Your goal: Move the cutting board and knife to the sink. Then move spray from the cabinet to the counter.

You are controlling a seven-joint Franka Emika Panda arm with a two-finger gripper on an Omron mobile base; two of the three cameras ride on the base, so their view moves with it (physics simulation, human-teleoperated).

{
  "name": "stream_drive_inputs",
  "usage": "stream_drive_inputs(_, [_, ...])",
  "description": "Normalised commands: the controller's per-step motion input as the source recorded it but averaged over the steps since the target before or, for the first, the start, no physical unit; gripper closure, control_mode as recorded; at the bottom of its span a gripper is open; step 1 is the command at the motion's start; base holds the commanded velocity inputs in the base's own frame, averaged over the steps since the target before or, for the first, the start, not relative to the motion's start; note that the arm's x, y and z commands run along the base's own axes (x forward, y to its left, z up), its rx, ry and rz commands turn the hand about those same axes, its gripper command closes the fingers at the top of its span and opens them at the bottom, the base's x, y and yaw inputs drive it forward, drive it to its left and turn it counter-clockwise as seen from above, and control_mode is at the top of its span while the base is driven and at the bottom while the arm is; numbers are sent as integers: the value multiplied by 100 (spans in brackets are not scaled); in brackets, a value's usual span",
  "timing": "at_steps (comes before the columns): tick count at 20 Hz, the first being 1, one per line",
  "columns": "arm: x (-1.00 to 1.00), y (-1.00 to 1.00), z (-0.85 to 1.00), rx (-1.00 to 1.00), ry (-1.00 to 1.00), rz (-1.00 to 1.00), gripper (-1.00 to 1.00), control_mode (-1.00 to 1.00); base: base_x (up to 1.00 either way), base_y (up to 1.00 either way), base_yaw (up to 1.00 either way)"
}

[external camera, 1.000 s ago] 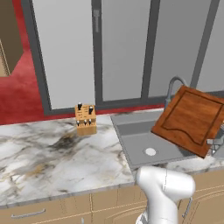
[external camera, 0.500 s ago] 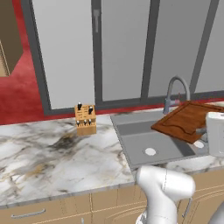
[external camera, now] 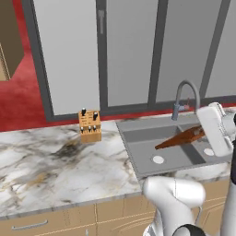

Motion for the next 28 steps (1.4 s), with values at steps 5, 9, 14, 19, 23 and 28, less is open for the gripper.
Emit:
stream_drive_inputs(5, [34,0,-15,-4,27,0,100,-100,0,0,0])
stream_drive_inputs(9, [43,0,-28,-11,16,0,100,-100,0,0,0])
stream_drive_inputs(14, [75,2,-25,-11,8,-8,100,-100,0,0,0])
stream_drive_inputs(19, [70,18,-27,-9,3,-11,100,-100,0,0,0])
stream_drive_inputs(23, [54,23,-33,-5,0,-10,100,-100,0,0,0])
stream_drive_inputs(28, [25,16,-37,-1,8,-6,100,-100,0,0,0])
